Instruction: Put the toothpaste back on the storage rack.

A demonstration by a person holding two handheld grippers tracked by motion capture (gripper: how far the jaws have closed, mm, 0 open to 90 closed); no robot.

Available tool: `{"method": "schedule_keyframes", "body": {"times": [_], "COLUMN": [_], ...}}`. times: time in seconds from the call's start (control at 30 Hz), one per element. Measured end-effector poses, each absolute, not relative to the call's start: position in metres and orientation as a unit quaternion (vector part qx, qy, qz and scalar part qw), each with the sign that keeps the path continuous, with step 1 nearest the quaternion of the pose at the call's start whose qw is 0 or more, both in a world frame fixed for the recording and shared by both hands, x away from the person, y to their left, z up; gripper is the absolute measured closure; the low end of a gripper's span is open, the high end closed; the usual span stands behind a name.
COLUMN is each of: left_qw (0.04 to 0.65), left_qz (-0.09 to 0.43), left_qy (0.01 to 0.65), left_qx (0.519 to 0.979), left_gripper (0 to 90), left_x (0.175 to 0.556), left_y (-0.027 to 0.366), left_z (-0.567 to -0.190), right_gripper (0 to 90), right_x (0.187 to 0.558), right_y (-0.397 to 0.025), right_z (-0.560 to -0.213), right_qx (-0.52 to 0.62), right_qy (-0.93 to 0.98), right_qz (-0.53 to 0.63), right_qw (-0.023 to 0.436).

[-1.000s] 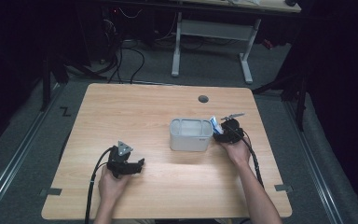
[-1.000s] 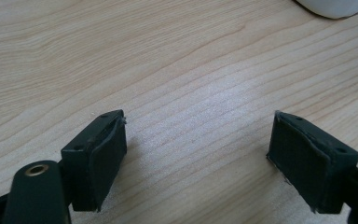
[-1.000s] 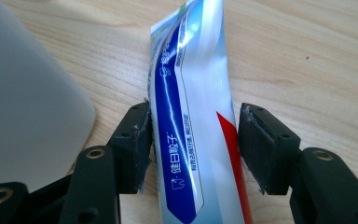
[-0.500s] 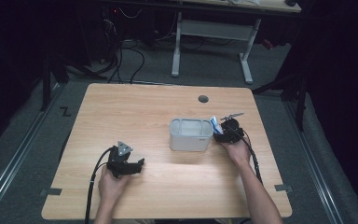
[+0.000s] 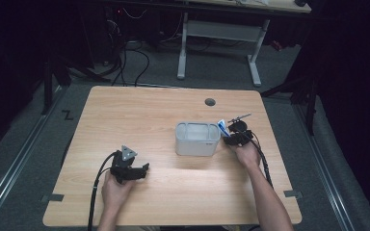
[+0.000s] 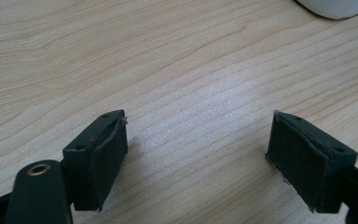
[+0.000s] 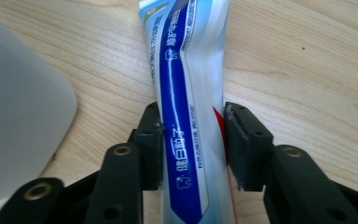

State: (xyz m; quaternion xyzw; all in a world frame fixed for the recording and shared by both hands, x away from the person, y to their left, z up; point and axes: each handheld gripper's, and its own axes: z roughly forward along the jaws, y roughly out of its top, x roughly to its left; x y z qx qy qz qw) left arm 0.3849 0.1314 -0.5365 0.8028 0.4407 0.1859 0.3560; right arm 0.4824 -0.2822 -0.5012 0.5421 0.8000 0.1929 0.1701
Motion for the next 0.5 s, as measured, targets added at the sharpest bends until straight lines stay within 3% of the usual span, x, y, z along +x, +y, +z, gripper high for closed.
{"method": "schedule_keyframes", "body": {"times": [0.5], "left_qw": [0.356], "left_qz": [0.186], "left_qy": [0.441], "left_qx": [0.803], "left_gripper": [20.4], "left_x": [0.3849], "left_y": [0.1316], "left_z": [-0.5364], "right_gripper": [70.5], "right_x": [0.4746], "right_y": [-0.287], "right_z": [-0.498], "right_qx": [0.542], "right_qy": [0.794], "right_qz": [0.211], "right_qw": [0.177]}}
